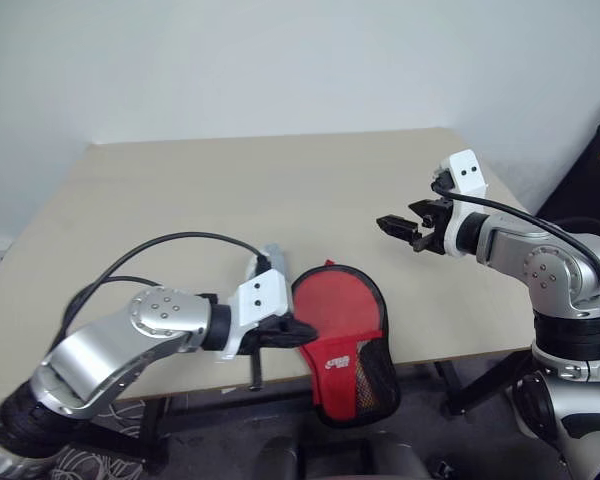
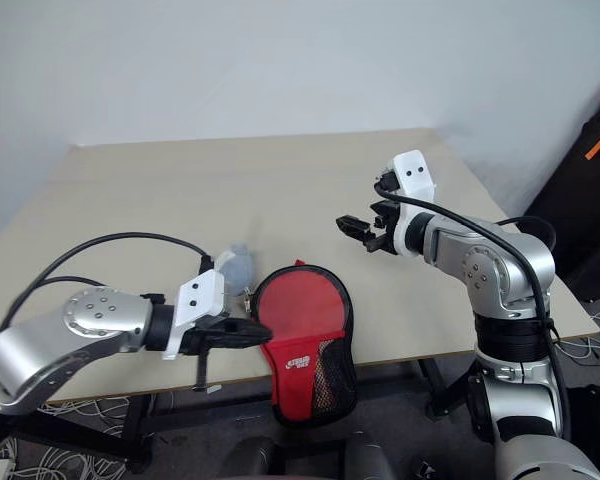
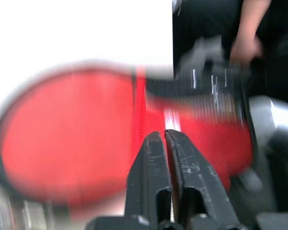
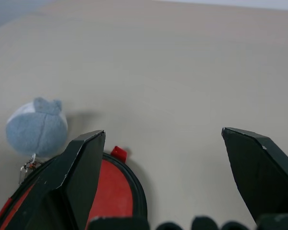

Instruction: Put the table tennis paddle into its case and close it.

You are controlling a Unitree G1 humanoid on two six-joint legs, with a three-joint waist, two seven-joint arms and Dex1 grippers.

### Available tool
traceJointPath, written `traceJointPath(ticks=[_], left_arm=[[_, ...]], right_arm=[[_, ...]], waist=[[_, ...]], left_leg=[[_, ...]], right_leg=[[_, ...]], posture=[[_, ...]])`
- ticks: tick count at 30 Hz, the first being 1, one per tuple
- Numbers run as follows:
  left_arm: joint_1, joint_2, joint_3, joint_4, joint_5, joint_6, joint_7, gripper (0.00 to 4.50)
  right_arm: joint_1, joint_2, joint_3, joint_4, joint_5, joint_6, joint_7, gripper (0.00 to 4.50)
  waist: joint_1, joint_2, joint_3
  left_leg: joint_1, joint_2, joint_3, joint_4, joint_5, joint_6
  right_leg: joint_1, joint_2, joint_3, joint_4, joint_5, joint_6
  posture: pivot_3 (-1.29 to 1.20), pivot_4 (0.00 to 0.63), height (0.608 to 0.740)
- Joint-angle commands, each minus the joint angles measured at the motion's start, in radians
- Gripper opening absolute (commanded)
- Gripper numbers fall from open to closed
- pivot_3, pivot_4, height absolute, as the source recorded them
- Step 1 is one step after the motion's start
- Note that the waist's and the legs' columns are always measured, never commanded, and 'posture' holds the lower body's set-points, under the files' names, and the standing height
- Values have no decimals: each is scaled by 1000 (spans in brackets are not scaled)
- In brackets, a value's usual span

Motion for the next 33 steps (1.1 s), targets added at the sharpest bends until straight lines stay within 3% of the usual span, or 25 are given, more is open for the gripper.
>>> traceJointPath(ticks=[1, 8, 17, 33], left_arm=[[-10, -112, 19, 61, 66, -50, 66, 16], [88, -304, -1, 155, 101, -71, 90, 16], [173, -386, -71, 251, 197, -140, 44, 16], [216, -525, -92, 416, 354, -284, 49, 16]], right_arm=[[-31, 0, -11, -15, -5, -22, 3, 4234], [-52, 0, 10, 6, -14, -44, 20, 4234], [-191, 83, 121, 199, -102, -195, 61, 4234], [-361, 261, 331, 587, -222, -421, 372, 4234]], waist=[[0, 0, 0], [-1, 1, 0], [-5, 1, 0], [-6, 2, -1]], left_leg=[[0, 0, 0, 0, 0, 0], [1, 1, 0, 2, 0, 1], [1, 1, 1, 7, 1, 2], [1, 1, -1, 7, 1, 2]], right_leg=[[0, 0, 0, 1, 0, 0], [1, 2, 1, 2, 2, 3], [2, 2, 1, 3, 4, 1], [2, 2, 0, 5, 7, 4]], posture=[[0, 0, 740], [0, 0, 740], [0, 0, 740], [0, 0, 740]])
